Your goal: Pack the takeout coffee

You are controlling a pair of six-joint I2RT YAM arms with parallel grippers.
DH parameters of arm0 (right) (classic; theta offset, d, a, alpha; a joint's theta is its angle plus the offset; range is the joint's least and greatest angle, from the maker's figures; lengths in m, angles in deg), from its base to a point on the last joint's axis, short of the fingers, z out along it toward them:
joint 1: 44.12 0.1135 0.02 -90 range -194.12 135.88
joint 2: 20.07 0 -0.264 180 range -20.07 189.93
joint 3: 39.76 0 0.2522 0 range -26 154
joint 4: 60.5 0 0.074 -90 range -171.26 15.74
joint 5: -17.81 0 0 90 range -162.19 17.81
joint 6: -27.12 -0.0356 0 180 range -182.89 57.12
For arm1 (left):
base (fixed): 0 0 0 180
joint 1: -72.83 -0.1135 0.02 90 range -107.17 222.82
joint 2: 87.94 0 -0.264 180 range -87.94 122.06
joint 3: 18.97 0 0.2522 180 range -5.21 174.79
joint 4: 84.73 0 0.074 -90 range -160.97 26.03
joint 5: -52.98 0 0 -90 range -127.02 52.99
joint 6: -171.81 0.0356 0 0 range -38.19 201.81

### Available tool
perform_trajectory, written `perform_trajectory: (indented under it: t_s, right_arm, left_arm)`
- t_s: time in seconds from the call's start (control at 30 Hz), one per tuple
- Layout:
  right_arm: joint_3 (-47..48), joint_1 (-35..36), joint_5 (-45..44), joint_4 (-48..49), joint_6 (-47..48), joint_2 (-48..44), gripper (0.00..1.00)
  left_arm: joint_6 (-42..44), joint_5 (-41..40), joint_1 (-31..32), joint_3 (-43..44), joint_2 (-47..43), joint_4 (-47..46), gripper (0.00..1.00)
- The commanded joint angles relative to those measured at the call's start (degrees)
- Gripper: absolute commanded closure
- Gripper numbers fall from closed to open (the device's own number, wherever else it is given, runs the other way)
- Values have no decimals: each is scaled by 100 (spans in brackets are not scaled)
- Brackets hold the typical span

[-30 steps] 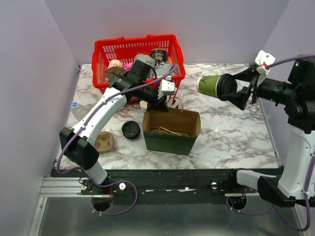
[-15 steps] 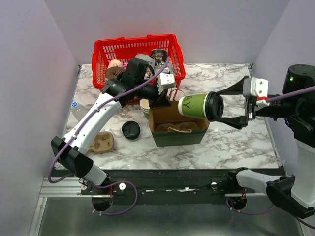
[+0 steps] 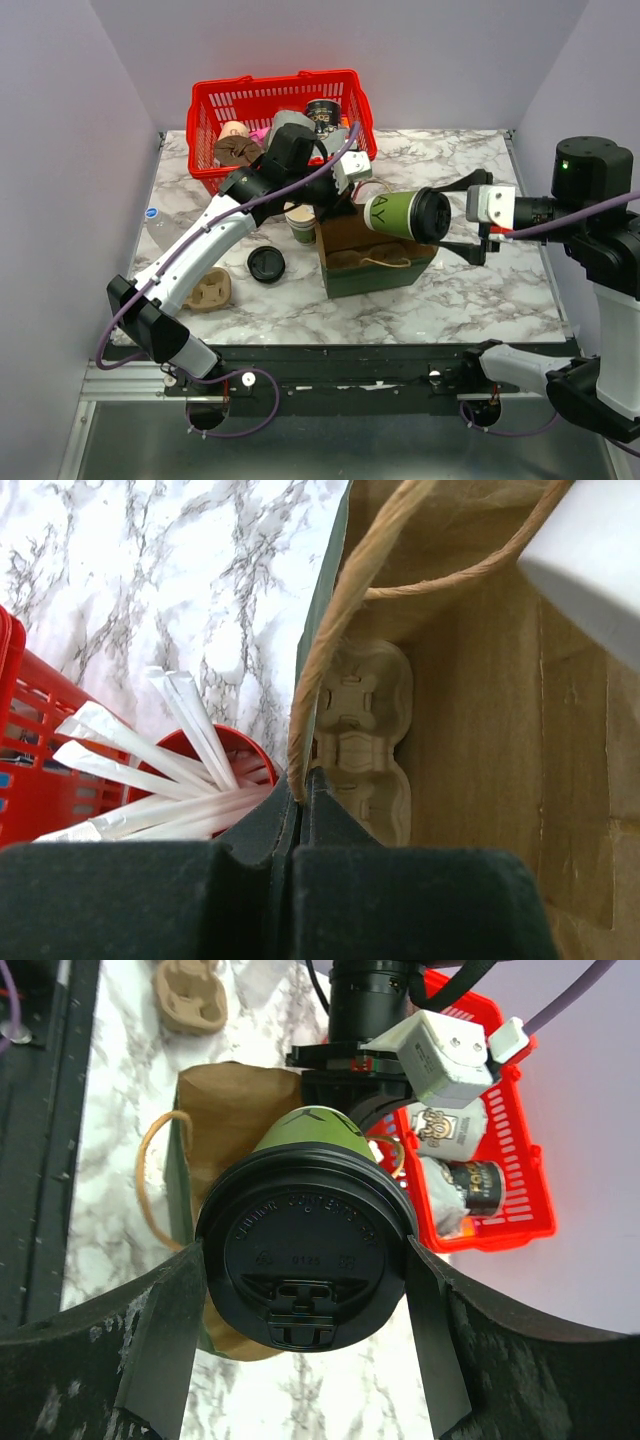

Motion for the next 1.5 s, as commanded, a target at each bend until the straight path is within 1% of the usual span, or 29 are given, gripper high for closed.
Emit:
perform_trajectory:
  t_s: [0.0, 0.23, 0.33, 0.5, 0.57, 0.7, 0.8, 0.9, 0.97, 1.07, 1.23, 1.27, 1.37, 1.4, 1.47]
  right_arm:
    - [-223, 60, -324, -1010, 559, -177, 100]
    - [-662, 261, -490, -774, 577, -63, 100]
    - [-891, 516, -762, -510, 507, 94, 99]
    - [-971, 964, -1149, -440, 472, 525, 100]
    - [-1076, 1131, -1343, -274, 367, 648, 99]
    - [-1330, 1351, -1615, -35, 410, 746, 99]
    - [-1498, 1562, -1861, 202, 384, 772, 99]
    - [-1823, 1922, -2195, 491, 296, 755, 99]
    - [-2148, 2228, -2485, 702, 226, 711, 99]
    - [-2682, 2580, -2942, 1088, 103, 553, 99]
    - [-3475, 2889, -3679, 1546, -135, 122, 100]
    - [-3650, 2951, -3777, 1712, -161, -87, 99]
    - [-4266, 3091, -4120, 2047, -345, -405, 99]
    - [-4511, 3162, -4216, 2083, -407, -528, 99]
    - [-4706, 3346, -4550, 2162, -460, -608, 100]
  left_arm:
    - [-222, -285, 54, -103, -102, -206, 100]
    - [-222, -444, 107, -138, -173, -268, 100]
    - [-214, -540, 125, -182, -208, -312, 100]
    - [-100, -637, 186, -349, -357, -364, 100]
    - [32, -637, 212, -471, -453, -399, 100]
    - [199, -611, 283, -718, -647, -505, 100]
    - [173, -655, 344, -771, -735, -549, 100]
    - [147, -926, 502, -771, -779, -584, 100]
    - [68, -1259, 607, -806, -823, -663, 100]
    - [-230, -1489, 617, -911, -902, -804, 100]
    - [-547, -1911, 669, -1043, -1051, -883, 100]
    - [-635, -1955, 687, -1087, -1086, -892, 100]
    - [-854, -1842, 757, -1192, -1218, -909, 100]
    - [-1020, -1719, 766, -1262, -1271, -918, 100]
    - [-1180, -1411, 819, -1368, -1324, -979, 100]
